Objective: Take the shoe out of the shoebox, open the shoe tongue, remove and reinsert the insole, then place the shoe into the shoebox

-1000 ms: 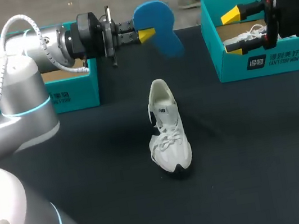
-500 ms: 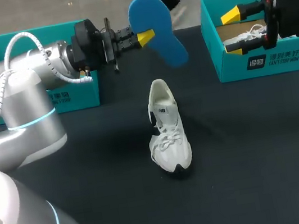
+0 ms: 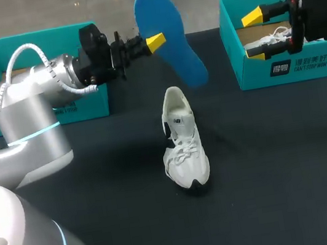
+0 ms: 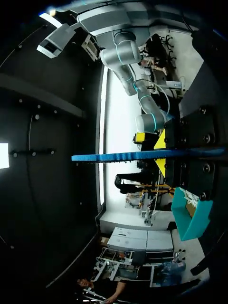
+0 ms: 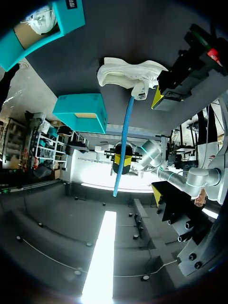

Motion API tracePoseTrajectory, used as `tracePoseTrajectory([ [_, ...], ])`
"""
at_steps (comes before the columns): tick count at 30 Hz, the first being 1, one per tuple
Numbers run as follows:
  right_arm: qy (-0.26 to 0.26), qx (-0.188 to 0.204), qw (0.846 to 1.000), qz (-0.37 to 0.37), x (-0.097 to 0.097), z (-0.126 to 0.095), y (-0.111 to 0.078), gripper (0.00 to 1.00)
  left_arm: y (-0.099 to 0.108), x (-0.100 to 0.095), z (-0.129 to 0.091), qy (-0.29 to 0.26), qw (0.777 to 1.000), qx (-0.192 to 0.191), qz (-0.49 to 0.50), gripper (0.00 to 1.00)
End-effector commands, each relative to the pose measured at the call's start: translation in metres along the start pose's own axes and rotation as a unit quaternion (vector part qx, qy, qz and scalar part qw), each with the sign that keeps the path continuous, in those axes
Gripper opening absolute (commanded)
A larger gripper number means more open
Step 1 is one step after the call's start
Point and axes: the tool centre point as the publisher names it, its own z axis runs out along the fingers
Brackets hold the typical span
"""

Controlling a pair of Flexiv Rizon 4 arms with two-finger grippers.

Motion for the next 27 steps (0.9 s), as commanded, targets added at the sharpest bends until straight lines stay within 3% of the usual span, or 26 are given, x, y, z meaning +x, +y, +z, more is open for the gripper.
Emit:
tracePoseTrajectory([
  [1,-0.001,0.000,1.000,0.000,0.0001,0.0008,0.0001,1.00,-0.0039,0.0055,-0.0065,-0.019,0.970,-0.037,-0.241,0.00],
  [10,-0.001,0.000,1.000,0.000,0.0001,0.0008,0.0001,1.00,-0.0078,0.0042,-0.0145,0.033,0.938,-0.112,-0.326,0.00],
  [27,-0.001,0.000,1.000,0.000,0.0001,0.0008,0.0001,1.00,-0.0072,0.0044,-0.0147,0.032,0.938,-0.109,-0.329,0.00],
])
